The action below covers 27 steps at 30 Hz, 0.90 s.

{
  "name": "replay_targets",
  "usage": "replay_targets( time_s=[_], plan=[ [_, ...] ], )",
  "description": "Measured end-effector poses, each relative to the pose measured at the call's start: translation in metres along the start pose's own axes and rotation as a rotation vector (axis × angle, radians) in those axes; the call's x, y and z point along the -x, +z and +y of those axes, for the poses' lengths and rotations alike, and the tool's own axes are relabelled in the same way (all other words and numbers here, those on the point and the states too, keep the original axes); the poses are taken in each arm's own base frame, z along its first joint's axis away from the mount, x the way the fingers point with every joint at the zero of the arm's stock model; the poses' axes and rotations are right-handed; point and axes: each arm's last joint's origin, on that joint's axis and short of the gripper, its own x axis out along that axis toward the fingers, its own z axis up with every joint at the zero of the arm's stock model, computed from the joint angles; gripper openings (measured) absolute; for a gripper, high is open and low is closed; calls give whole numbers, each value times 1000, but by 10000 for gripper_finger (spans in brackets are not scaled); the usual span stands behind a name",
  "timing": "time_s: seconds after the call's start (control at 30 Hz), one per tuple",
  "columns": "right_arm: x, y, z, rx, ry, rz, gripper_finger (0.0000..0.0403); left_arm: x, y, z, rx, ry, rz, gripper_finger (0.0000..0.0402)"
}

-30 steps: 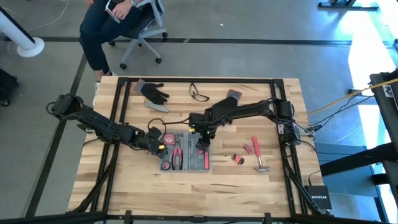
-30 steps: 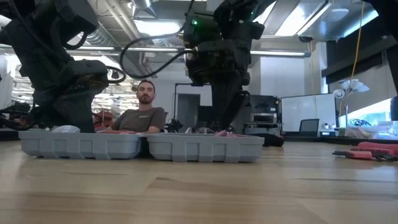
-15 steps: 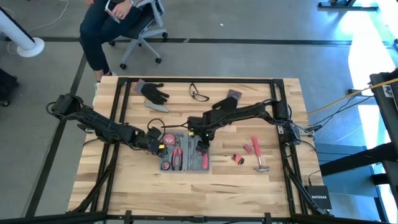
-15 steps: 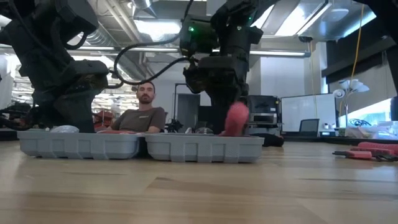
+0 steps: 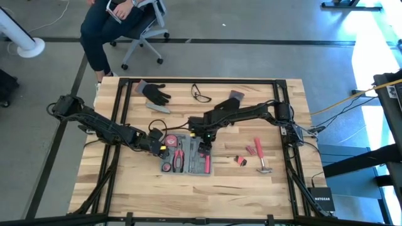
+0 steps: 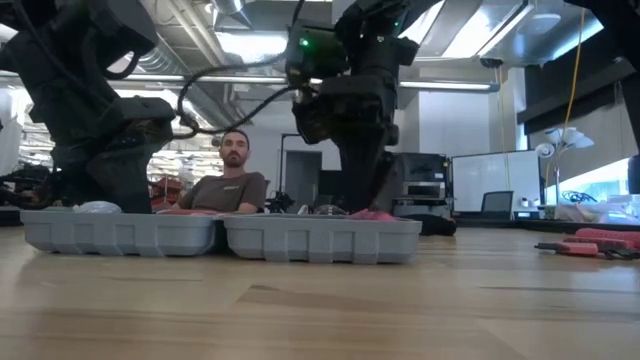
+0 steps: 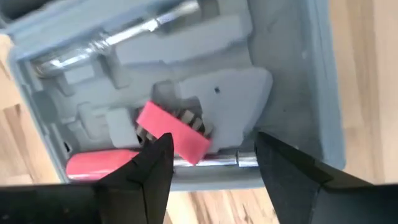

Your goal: Prefit tool cases

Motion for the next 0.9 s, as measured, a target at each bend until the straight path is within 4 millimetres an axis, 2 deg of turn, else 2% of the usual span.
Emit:
replay_targets(
  time_s=[0.2,0.3,0.4,0.57,0.67,0.77,0.9],
  plan=[
    [14,10,7,39,-8,-57,216,0,0,0,5,1,-2,106],
    [15,6,13,86,-16,-20,216,0,0,0,5,1,-2,106],
    [11,-2,23,212,-49,27,216,0,0,0,4,2,-4,106],
    [3,-11,48,610,-175,26,216,0,0,0,-3,4,-10,106],
    [-1,-11,63,782,-272,-25,216,0,0,0,-2,4,-11,106],
    [-7,-9,73,849,-310,-72,216,0,0,0,2,4,-11,106],
    [-15,-14,75,857,-307,-27,216,0,0,0,5,3,-12,106]
  ],
)
